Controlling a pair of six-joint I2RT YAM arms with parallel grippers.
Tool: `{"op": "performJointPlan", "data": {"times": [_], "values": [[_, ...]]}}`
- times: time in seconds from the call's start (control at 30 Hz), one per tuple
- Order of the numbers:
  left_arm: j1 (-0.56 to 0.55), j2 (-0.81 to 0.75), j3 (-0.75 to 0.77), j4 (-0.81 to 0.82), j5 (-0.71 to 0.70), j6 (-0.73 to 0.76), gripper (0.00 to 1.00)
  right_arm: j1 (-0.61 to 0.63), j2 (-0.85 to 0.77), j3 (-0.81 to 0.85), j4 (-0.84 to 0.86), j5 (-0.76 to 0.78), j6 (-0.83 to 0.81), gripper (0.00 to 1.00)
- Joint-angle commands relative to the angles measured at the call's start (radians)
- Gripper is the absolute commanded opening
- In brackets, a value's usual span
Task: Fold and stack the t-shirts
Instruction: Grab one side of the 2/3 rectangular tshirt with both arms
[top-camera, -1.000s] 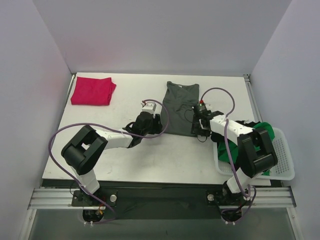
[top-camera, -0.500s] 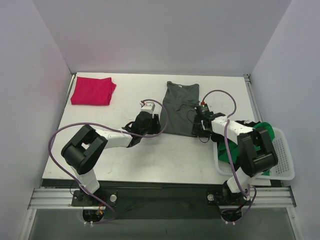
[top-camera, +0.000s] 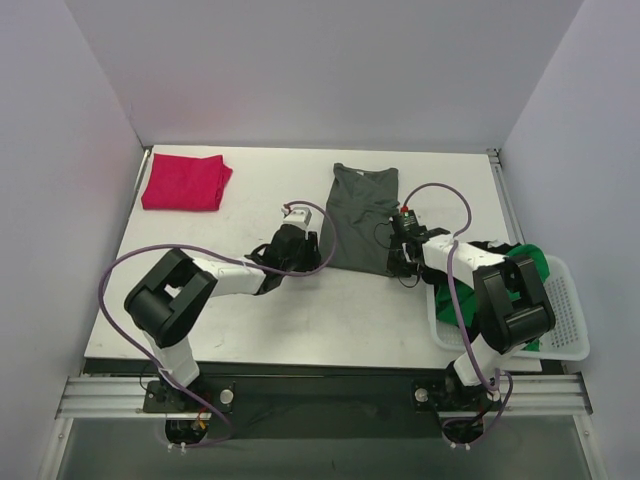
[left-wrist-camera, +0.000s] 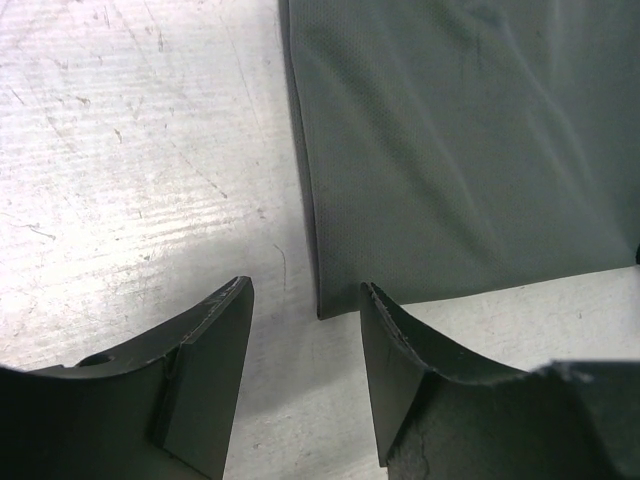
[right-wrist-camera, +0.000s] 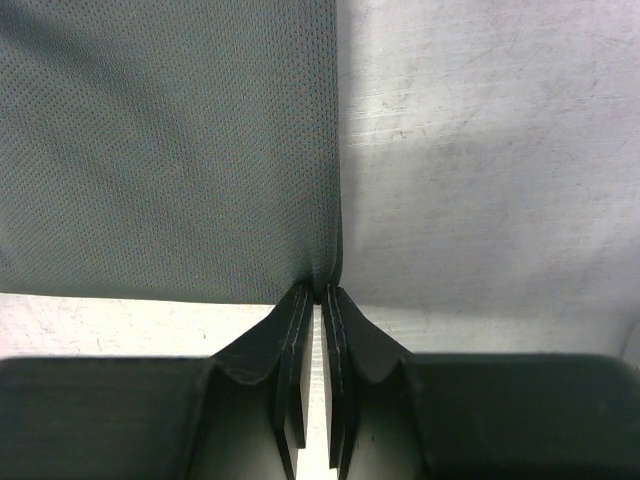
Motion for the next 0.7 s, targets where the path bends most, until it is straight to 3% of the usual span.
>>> {"op": "performJointPlan", "data": {"times": [0.0,0.47,0.67], "values": [[0.004,0.018,0.032,-0.021,0.015,-0.013,0.57,-0.002,0.018,-0.013,-0.021,0.004,0.004,0.09],[0.005,0.090,0.055,0.025,0.102,-0.042,0.52,-0.004,0.027,-0.013,-0.021,0.004,0.004,0.06],[0.002,0.096,0.055,-0.019,0.106,-0.047,0.38,-0.002,0.019,-0.012,-0.022,0.004,0.001,0.04]]}}
